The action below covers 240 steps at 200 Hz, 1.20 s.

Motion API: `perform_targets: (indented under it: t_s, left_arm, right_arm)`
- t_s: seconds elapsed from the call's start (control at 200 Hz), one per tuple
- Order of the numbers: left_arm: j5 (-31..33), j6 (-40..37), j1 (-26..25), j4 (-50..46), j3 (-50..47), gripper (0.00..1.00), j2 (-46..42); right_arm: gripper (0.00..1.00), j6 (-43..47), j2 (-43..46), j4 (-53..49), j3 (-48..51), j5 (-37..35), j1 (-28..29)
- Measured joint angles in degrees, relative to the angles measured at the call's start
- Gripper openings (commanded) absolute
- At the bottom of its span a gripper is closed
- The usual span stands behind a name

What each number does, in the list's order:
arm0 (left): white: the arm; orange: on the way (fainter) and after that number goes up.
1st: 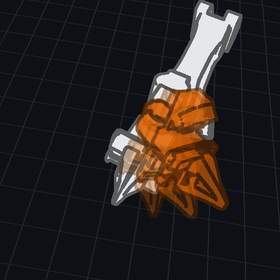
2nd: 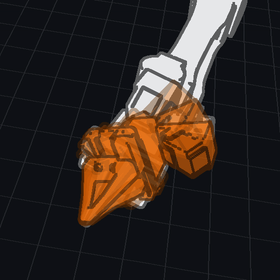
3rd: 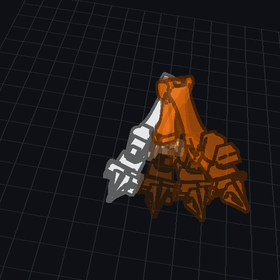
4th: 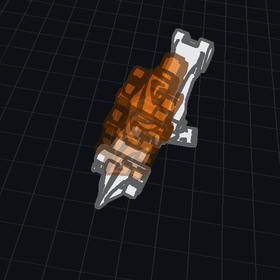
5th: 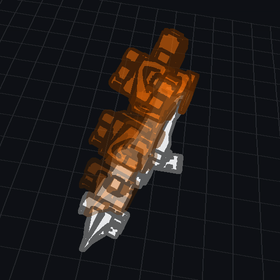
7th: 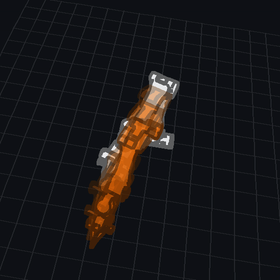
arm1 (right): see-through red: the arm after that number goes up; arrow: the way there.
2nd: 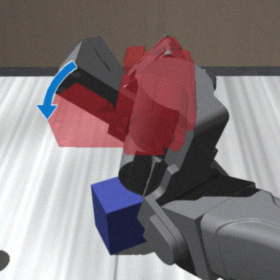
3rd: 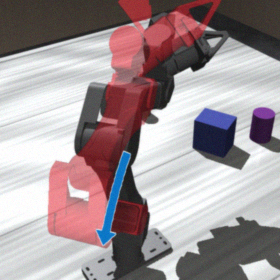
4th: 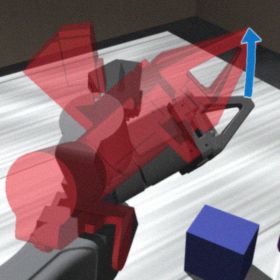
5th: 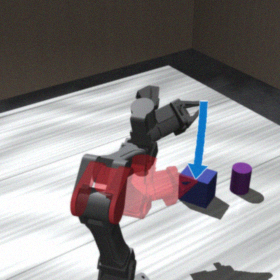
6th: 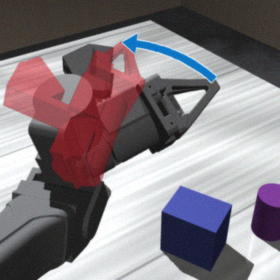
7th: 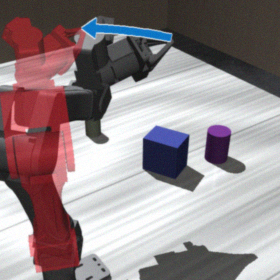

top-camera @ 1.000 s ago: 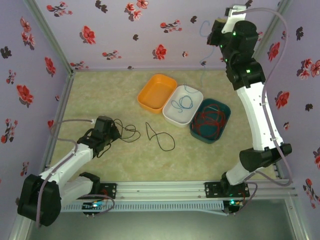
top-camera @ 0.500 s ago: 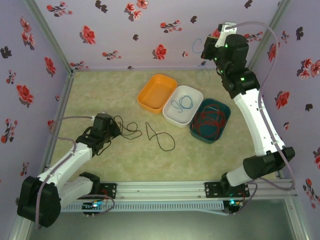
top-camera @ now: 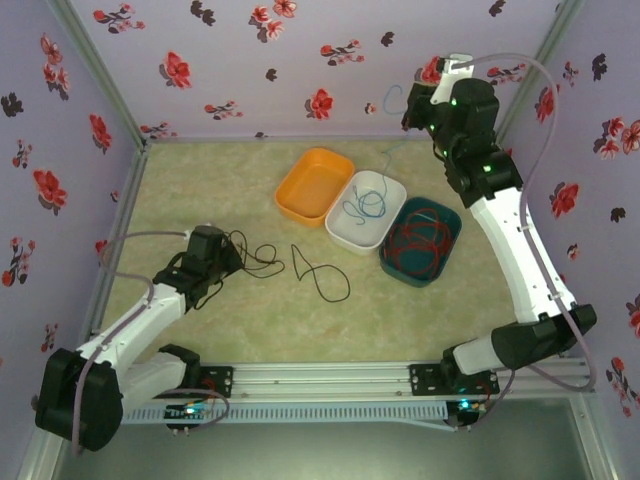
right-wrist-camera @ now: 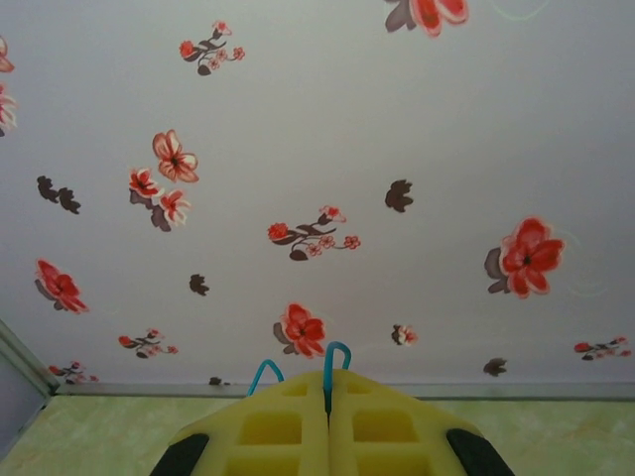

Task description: Untangle the cables

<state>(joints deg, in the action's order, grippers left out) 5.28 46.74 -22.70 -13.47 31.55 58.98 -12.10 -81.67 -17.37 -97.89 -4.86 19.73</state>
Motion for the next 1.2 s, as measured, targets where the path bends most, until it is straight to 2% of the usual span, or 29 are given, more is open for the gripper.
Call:
perform_targets:
  t_s: [0.42,0.935,1.2]
  left_arm:
    - [-0.7,-0.2,0.0,2.1,0.1,0.00,2.9]
    - [-1.9,-0.9,0.0,2.8,1.8,0.00,4.7]
    - [-2.5,-1.4,0.0,2.2,3.1,0.00,4.3]
  right_arm:
    - [0.00,-3.9,0.9,2.3,10.8,2.2,1.2]
    - [0.00,-7.6,0.7,3.5,18.3,4.2,3.8]
    - [0.00,-12.3,-4.7,3.7,20.4,6.6,4.3]
